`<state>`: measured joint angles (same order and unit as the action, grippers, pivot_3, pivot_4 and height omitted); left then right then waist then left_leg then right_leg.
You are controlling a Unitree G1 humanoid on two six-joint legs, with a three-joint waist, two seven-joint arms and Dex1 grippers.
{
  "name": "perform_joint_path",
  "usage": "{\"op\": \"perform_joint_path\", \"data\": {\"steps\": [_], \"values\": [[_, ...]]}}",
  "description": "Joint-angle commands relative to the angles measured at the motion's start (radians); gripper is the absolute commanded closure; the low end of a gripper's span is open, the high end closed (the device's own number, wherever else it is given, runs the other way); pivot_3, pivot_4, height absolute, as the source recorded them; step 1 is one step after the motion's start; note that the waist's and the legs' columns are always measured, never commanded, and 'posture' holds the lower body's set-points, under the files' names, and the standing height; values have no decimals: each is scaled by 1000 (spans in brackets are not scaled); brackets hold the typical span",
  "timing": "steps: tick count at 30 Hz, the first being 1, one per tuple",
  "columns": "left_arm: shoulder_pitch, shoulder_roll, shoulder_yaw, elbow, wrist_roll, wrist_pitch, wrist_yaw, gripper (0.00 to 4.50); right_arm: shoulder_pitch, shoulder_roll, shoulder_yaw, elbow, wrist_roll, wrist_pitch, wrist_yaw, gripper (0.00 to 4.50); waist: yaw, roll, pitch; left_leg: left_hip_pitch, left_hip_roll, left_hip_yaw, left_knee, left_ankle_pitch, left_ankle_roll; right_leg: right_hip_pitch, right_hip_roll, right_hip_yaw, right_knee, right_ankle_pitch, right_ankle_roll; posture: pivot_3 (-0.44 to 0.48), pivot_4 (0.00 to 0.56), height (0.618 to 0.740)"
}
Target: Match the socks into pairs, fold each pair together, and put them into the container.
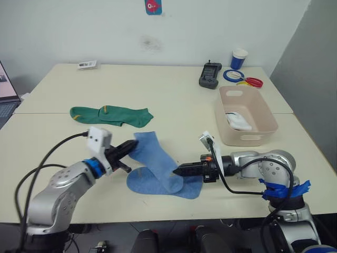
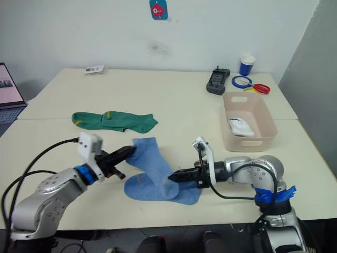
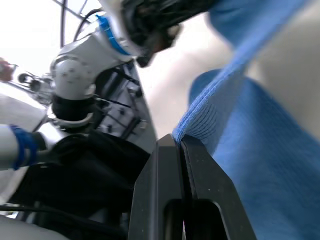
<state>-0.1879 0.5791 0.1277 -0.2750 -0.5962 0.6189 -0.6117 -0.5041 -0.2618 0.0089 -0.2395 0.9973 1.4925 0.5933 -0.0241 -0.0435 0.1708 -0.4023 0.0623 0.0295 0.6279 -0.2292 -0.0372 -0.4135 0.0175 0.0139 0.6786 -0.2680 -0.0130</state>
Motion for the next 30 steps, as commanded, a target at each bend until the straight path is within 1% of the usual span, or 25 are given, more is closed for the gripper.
{"op": "perform_joint_path", "data": {"steps": [1, 5, 9, 13, 15, 18, 20, 23, 24, 25, 26, 27, 28, 29, 30], "values": [[-126, -26, -91, 107, 81, -80, -61, 4461, 19, 46, -70, -37, 45, 51, -72, 4500, -2, 0, 0, 0, 0, 0, 0, 0, 0, 0, 0, 0, 0, 0, 0, 0, 150, 740], [-261, -55, -174, 245, 142, -117, -133, 4461, 63, 92, -121, -67, 44, 80, -152, 4500, -6, 0, 0, 0, 0, 0, 0, 0, 0, 0, 1, 1, 0, 0, 0, 0, 150, 740], [-320, -60, -245, 331, 190, -144, -224, 4461, 96, 187, -212, -78, 27, 113, -263, 4500, -12, 0, 0, 0, 2, 0, -1, 0, 0, -1, 3, 2, 1, 0, 0, 0, 150, 740], [-396, -106, -313, 448, 268, -191, -253, 4461, 120, 214, -252, -82, 8, 121, -321, 4500, -8, 0, 0, 0, 3, -1, -1, 0, 0, -2, 5, 1, 1, 0, 0, 0, 150, 740], [-416, -129, -320, 491, 304, -236, -246, 4461, 124, 212, -270, -81, 2, 121, -339, 4500, -7, 0, 0, -1, 1, 0, -1, 0, 0, -2, 5, 1, 1, 0, 0, 0, 150, 740], [-423, -143, -297, 511, 311, -248, -247, 3882, 125, 182, -288, -78, 9, 122, -343, 3849, -7, 0, 0, -2, 1, 1, 0, 0, 0, -2, 4, 2, 1, 0, 1, 0, 150, 740], [-416, -141, -279, 504, 313, -253, -245, 3217, 130, 154, -287, -83, 18, 122, -340, 3137, -8, 0, 0, -2, 1, 1, 0, 0, 0, -2, 4, 2, 0, 0, 1, 0, 150, 740], [-382, -112, -234, 456, 304, -250, -227, 2233, 133, 80, -272, -96, 24, 122, -310, 2097, -9, 0, 0, -3, 2, 0, 0, 0, 0, -3, 5, 2, 1, 0, 1, 0, 150, 740], [-371, -103, -221, 440, 301, -247, -225, 1820, 133, 60, -268, -99, 25, 122, -300, 1643, -10, 0, 0, -3, 2, 0, 0, 0, 0, -4, 5, 2, 1, 0, 1, 0, 150, 740], [-356, -94, -202, 424, 306, -253, -208, 1602, 133, 16, -244, -110, 19, 109, -275, 1408, -11, 0, 0, -4, 2, 0, 0, 0, 0, -5, 5, 2, 1, 0, 1, 0, 150, 740], [-332, -76, -178, 399, 304, -248, -196, 1484, 132, -34, -219, -121, 10, 94, -248, 1275, -11, 0, 0, -4, 2, 0, 0, 0, 0, -6, 5, 2, 2, 0, 1, 0, 150, 740], [-305, -57, -158, 369, 299, -233, -191, 1018, 132, -86, -192, -128, 0, 73, -216, 755, -12, 1, 0, -5, 2, 0, 0, 0, 0, -6, 5, 2, 2, 0, 1, 0, 150, 740], [-274, -38, -141, 334, 287, -209, -194, 815, 130, -147, -152, -136, -18, 36, -173, 508, -13, 1, 0, -5, 2, 0, 0, 0, 0, -6, 5, 3, 1, 0, 1, 0, 150, 740], [-240, -18, -122, 291, 260, -164, -203, 512, 122, -201, -115, -135, -41, -13, -128, 169, -13, 1, 0, -5, 2, 0, 0, 0, 0, -7, 5, 3, 1, 0, 1, 0, 150, 740], [-209, -3, -105, 249, 236, -126, -210, 483, 106, -243, -84, -121, -69, -62, -89, 34, -14, 1, 0, -5, 2, 0, 0, 0, 0, -7, 5, 2, 1, 0, 1, 0, 150, 740]]}}
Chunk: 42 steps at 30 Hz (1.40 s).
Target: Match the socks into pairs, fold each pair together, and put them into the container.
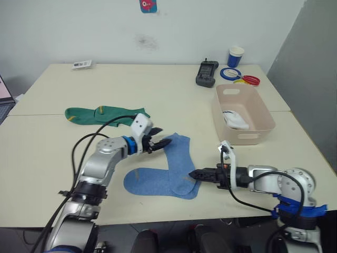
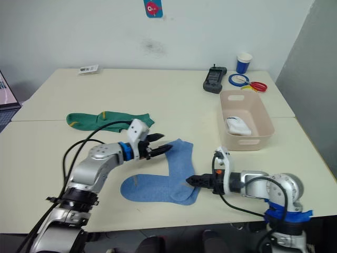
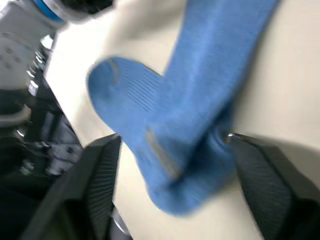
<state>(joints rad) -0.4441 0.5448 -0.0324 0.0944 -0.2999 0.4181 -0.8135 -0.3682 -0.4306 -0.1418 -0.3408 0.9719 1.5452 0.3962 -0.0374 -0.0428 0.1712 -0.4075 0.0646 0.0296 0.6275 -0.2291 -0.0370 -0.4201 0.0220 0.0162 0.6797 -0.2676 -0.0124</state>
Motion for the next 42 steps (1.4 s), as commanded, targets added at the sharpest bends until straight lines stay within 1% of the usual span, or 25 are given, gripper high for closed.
{"op": "perform_joint_path", "data": {"steps": [1, 3, 5, 8, 9, 11, 13, 16, 21, 24, 25, 28, 29, 30, 34, 35, 37, 38, 39, 40, 42], "values": [[81, 45, 72, -168, -89, 116, -14, 483, -55, -108, 102, 8, -83, -179, 148, 34, -1, 0, 0, 0, 0, 0, 0, 0, 0, 0, 0, 0, 0, 0, 0, 0, 150, 740], [123, 60, 92, -237, -130, 171, -21, 483, -93, -138, 152, 59, -146, -275, 201, 34, -2, 0, 0, 0, 0, 0, 0, 0, 0, 0, 0, 0, 0, 0, 0, 0, 150, 740], [162, 70, 101, -307, -171, 216, -28, 483, -134, -145, 202, 123, -209, -363, 243, 34, 0, 0, 0, 0, -1, 0, 1, 0, 0, 0, 0, -1, 0, 0, 0, 0, 150, 740], [264, 104, 111, -482, -273, 299, -65, 483, -252, -102, 296, 314, -350, -532, 283, 34, -6, 0, 0, 0, -1, 0, 1, 0, 0, 0, 0, 0, 0, 0, 1, 0, 150, 740], [304, 126, 104, -542, -288, 303, -83, 483, -304, -67, 316, 416, -401, -601, 282, 34, -7, 0, 1, 0, -1, 0, 1, 0, 0, 0, 0, 1, 0, 0, 1, 0, 150, 740], [362, 172, 57, -622, -244, 235, -127, 483, -396, -1, 338, 613, -478, -708, 289, 34, -15, 0, 1, 0, 0, 1, 1, 0, 0, 0, 0, 2, 0, 0, 1, 0, 150, 740], [381, 211, -22, -638, -146, 132, -156, 483, -458, 50, 344, 766, -530, -784, 309, 34, -12, 1, 2, 0, 0, 0, 1, 0, 0, 0, 0, 1, 0, 0, 0, 0, 150, 740], [369, 202, -96, -638, -115, 105, -155, 483, -524, 117, 342, 951, -593, -878, 330, 34, 4, 2, 2, 0, 0, 0, 0, 0, 0, 0, 0, 0, 0, 0, 0, 0, 150, 740], [336, 189, -204, -575, 5, 19, -145, 483, -580, 184, 337, 1122, -667, -971, 370, 34, 5, 2, 2, 0, -1, 2, 1, 0, 0, 0, -1, 2, 0, 1, 0, 0, 150, 740], [317, 172, -244, -544, 44, -9, -145, 483, -602, 209, 325, 1189, -700, -1011, 382, 34, 2, 2, 2, 4, 0, 2, 1, 0, 0, 2, -2, 3, 1, 1, -1, 0, 150, 740], [312, 164, -254, -536, 55, -14, -142, 667, -607, 216, 322, 1205, -710, -1021, 392, 6, 1, 2, 2, 5, 0, 3, 1, 0, 0, 3, -2, 3, 2, 1, -1, 0, 150, 740], [293, 140, -266, -511, 79, -28, -127, 1360, -615, 230, 311, 1227, -726, -1040, 417, 618, -1, 2, 2, 8, 1, 2, 1, 0, 0, 6, -1, 2, 2, 1, -1, 0, 150, 740], [288, 137, -266, -505, 83, -30, -127, 1686, -616, 232, 307, 1228, -730, -1042, 424, 940, -1, 2, 2, 8, 1, 2, 1, 0, 0, 6, -1, 2, 2, 1, -1, 0, 150, 740], [286, 135, -266, -502, 85, -31, -128, 2035, -618, 234, 303, 1230, -735, -1044, 430, 1375, -1, 2, 2, 8, 1, 2, 1, 0, 0, 6, -1, 2, 2, 1, -1, 0, 150, 740], [278, 127, -262, -503, 80, -25, -133, 3278, -609, 231, 298, 1210, -745, -1040, 458, 2671, -1, 2, 2, 7, 1, 2, 1, 0, 0, 5, -1, 2, 2, 1, -1, 0, 150, 740], [276, 126, -260, -504, 78, -22, -134, 3615, -607, 230, 294, 1205, -747, -1037, 463, 3084, -1, 3, 2, 7, 1, 2, 1, 0, 0, 5, -1, 2, 1, 1, -1, 0, 150, 740], [276, 127, -257, -504, 76, -21, -136, 4194, -603, 229, 288, 1197, -752, -1031, 470, 3679, 0, 3, 2, 7, 1, 2, 1, 0, 0, 5, -1, 2, 1, 1, -1, 0, 150, 740], [275, 127, -256, -503, 75, -20, -137, 4500, -602, 229, 284, 1195, -753, -1031, 472, 4095, 0, 3, 2, 7, 1, 2, 1, 0, 0, 5, -1, 2, 1, 1, -1, 0, 150, 740], [272, 125, -255, -502, 73, -19, -138, 4500, -601, 228, 279, 1191, -754, -1028, 472, 4355, 0, 3, 2, 7, 1, 2, 1, 0, 0, 5, -1, 2, 1, 1, -1, 0, 150, 740], [270, 124, -254, -501, 71, -17, -139, 4500, -601, 228, 274, 1189, -754, -1026, 473, 4462, 0, 3, 2, 7, 1, 2, 1, 0, 0, 5, -1, 2, 1, 1, -1, 0, 150, 740], [265, 123, -249, -502, 66, -15, -139, 4500, -599, 226, 264, 1180, -753, -1022, 473, 4462, 1, 3, 2, 7, 1, 2, 1, 0, 0, 5, -1, 2, 1, 1, -1, 0, 150, 740]]}}
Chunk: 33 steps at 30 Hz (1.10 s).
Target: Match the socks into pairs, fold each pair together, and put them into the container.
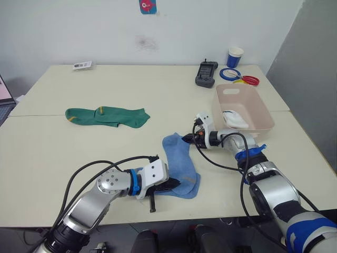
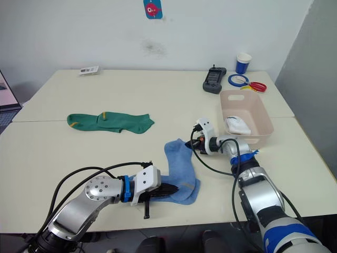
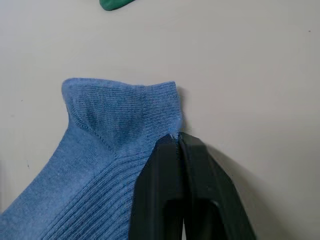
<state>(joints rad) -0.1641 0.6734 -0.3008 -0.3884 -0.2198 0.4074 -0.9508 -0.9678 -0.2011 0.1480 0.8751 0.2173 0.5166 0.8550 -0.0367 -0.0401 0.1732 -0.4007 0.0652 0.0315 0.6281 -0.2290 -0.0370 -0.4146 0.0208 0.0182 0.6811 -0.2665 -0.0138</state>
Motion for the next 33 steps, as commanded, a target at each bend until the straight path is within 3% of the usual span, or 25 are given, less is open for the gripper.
{"op": "perform_joint_path", "data": {"steps": [1, 6, 12, 17, 24, 28, 33], "values": [[-16, -6, 22, -20, -16, -3, -2, 4500, 1, -4, -29, -40, 3, 9, 14, 4462, 1, 0, 0, 0, 0, 0, 0, 0, 0, 0, 0, 0, 0, 0, 0, 0, 150, 740], [-23, 22, 81, -36, -60, 8, -24, 4500, 18, -21, -47, -108, 16, 50, 14, 4462, 2, 0, 0, 0, 0, 0, 0, 0, 0, 0, 0, 0, 0, 0, 0, 0, 150, 740], [12, 121, 191, -51, -122, -14, -98, 4500, 83, -41, -71, -322, 54, 200, -3, 4462, 2, 1, 1, -1, 0, 0, 0, 0, 0, -1, 0, 0, 0, 0, 0, 0, 150, 740], [12, 200, 254, -12, -125, -92, -182, 4500, 167, -57, -124, -607, 130, 430, -90, 4462, 5, 2, 1, -1, 0, -1, 0, 0, 0, -1, 0, -1, 0, 0, 0, 0, 150, 740], [-29, 268, 251, 144, -46, -282, -272, 4500, 302, -77, -213, -960, 206, 704, -245, 4462, 7, 2, 1, -1, -1, 0, 0, 0, 0, -1, -2, -1, -1, 0, 0, 0, 150, 740], [-64, 280, 248, 225, -23, -361, -309, 4500, 396, -19, -299, -1161, 221, 853, -382, 4462, 7, 2, 1, -4, -1, 0, -1, 0, 0, -4, -2, -1, 0, 0, 0, 0, 150, 740], [-90, 260, 231, 275, -22, -399, -326, 4500, 466, 178, -378, -1354, 199, 988, -559, 4462, 0, 2, 1, -5, 1, 0, -1, 0, 0, -6, -1, -1, 1, 0, 0, 0, 150, 740]]}}
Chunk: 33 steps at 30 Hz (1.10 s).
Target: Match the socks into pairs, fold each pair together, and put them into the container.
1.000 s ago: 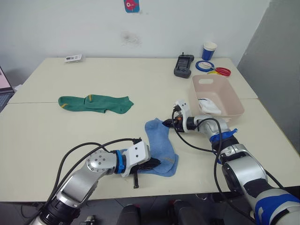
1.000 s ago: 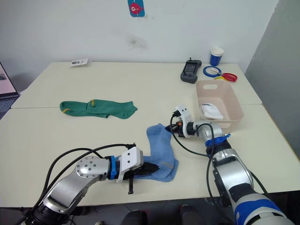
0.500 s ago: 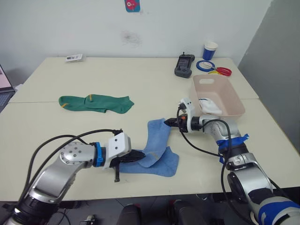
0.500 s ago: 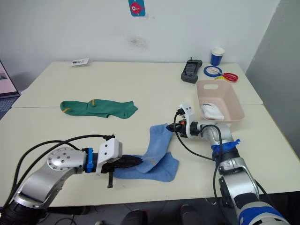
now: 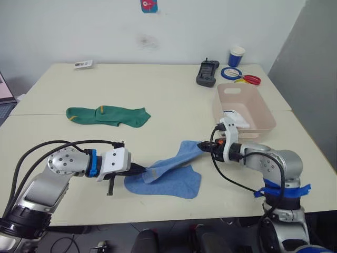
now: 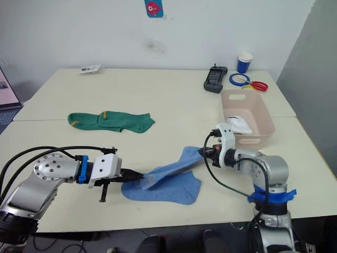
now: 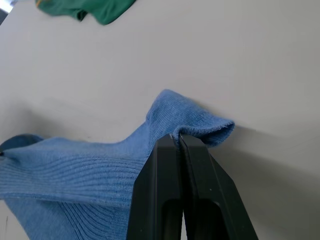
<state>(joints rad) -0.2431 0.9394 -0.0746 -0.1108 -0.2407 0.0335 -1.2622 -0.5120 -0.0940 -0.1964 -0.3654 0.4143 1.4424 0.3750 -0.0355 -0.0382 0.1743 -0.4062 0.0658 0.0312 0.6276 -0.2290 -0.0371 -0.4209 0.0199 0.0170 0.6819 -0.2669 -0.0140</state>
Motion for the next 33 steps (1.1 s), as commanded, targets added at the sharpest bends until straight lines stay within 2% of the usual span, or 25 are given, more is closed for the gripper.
{"op": "perform_joint_path", "data": {"steps": [1, 4, 6, 7, 12, 15, 17, 20, 22, 26, 33], "values": [[-8, -11, -2, -7, -6, -21, -19, 4500, 22, 96, -33, -130, -1, 70, -100, 4462, -1, 0, 0, 0, 0, 0, 0, 0, 0, 0, 0, 0, 0, 0, 0, 0, 150, 740], [9, -28, -9, -29, -22, 10, -18, 4500, 59, 136, -39, -152, -10, 79, -143, 4462, 2, 0, 0, -1, 0, 0, 0, 0, 0, 0, 0, 0, 0, 0, 0, 0, 150, 740], [24, -40, -5, -52, -43, 50, -12, 4500, 74, 139, -49, -158, -11, 80, -160, 4007, 2, 0, 0, -1, -1, 0, 0, 0, 0, 0, -1, 0, -1, 0, 0, 0, 150, 740], [31, -43, -2, -64, -53, 68, -10, 4124, 77, 138, -58, -161, -8, 83, -163, 3790, 2, 0, 0, -2, -1, 0, 0, 0, 0, 0, -2, 0, -1, 0, 0, 0, 150, 740], [74, -33, 39, -84, -54, 87, 13, 2617, 64, 70, -78, -165, 24, 94, -134, 1987, 2, 0, 0, -2, -2, 0, 1, 0, 0, 0, -2, -1, -1, 0, 0, 0, 150, 740], [110, -28, 104, -94, -73, 138, 62, 1613, 63, -66, -3, -136, 39, 5, -52, 871, 1, 0, 0, -2, -2, -1, 0, 0, 0, 0, -2, -1, -1, 0, 0, 0, 150, 740], [144, -42, 162, -135, -142, 265, 119, 941, 64, -178, 71, -92, 35, -112, 42, 97, 0, 0, 0, -2, -2, 0, 0, 0, 0, 0, -2, -1, -1, 0, 0, 0, 150, 740], [215, -135, 290, -217, -369, 581, 295, 929, 42, -308, 165, 62, 27, -314, 230, 15, -7, 0, 0, -1, -2, -1, 0, 0, 0, 0, -2, -1, -2, 0, 0, 0, 150, 740], [257, -184, 335, -257, -444, 687, 373, 929, 19, -344, 203, 153, 24, -401, 310, 15, -12, 0, 0, -1, -2, -1, 1, 0, 0, 1, -2, -1, -2, 0, 1, 0, 150, 740], [336, -239, 352, -349, -481, 776, 489, 929, -79, -372, 297, 389, -31, -583, 446, 15, -18, -1, 0, 0, -2, -2, 1, 0, 0, 1, -1, -1, 0, 0, 1, 0, 150, 740], [380, -253, 301, -393, -454, 785, 555, 929, -200, -341, 385, 679, -108, -756, 557, 15, -13, -1, 0, 2, -2, -1, 1, 0, 0, 3, -1, 0, 0, 0, 0, 0, 150, 740]]}}
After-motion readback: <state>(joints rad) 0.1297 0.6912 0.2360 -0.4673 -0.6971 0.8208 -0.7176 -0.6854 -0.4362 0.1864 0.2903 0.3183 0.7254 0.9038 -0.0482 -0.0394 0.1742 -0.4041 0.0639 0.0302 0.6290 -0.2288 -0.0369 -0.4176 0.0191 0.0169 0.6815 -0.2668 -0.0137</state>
